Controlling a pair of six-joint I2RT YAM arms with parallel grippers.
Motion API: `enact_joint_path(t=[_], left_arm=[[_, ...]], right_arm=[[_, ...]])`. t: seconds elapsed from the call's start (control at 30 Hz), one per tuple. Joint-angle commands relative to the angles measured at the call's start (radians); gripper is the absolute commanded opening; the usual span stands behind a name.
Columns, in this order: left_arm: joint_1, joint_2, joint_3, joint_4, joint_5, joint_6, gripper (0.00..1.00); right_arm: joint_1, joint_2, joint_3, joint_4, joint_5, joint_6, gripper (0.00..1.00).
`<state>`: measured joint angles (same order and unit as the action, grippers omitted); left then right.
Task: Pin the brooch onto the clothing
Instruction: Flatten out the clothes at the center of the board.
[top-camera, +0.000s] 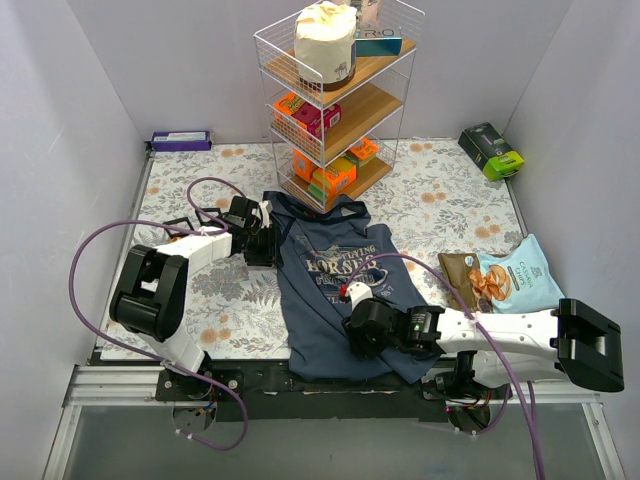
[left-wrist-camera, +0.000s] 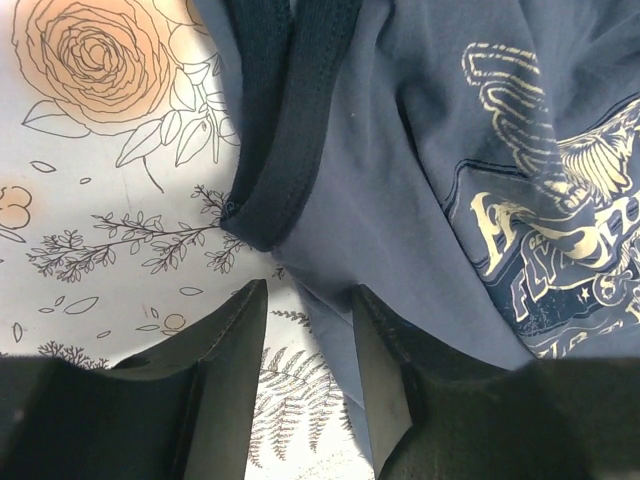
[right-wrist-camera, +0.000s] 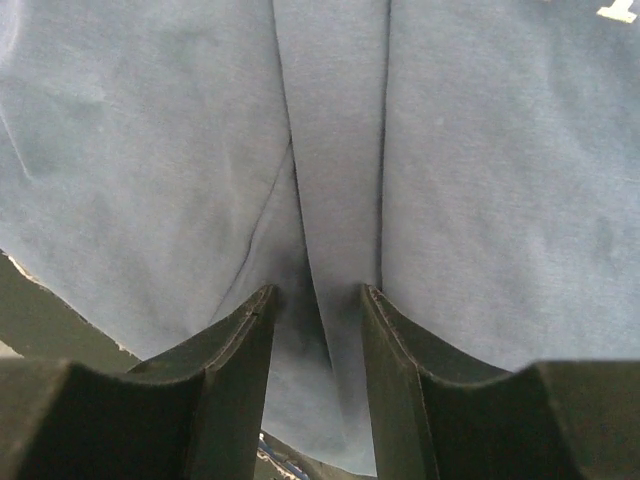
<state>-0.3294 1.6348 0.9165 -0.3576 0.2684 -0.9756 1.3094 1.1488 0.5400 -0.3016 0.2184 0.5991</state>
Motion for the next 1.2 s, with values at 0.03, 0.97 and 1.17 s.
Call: enact_joint_path(t=[0.03, 0.97, 1.17], left_arm=[[0.003, 0.002, 0.03, 0.009, -0.006, 0.023, 0.37], [0.009, -0.016, 0.07, 0.051, -0.026, 0.037, 0.0], [0.018, -0.124, 0.073, 0.094, 0.008, -0.011, 0.0]], right_arm=[[0.005, -0.023, -0.002, -0.024, 0.059, 0.019, 0.46], [0.005, 0.034, 0.038, -0.068, 0.062, 0.018, 0.01], [0.011, 0.011, 0.115, -0.137, 0.042, 0.016, 0.01]])
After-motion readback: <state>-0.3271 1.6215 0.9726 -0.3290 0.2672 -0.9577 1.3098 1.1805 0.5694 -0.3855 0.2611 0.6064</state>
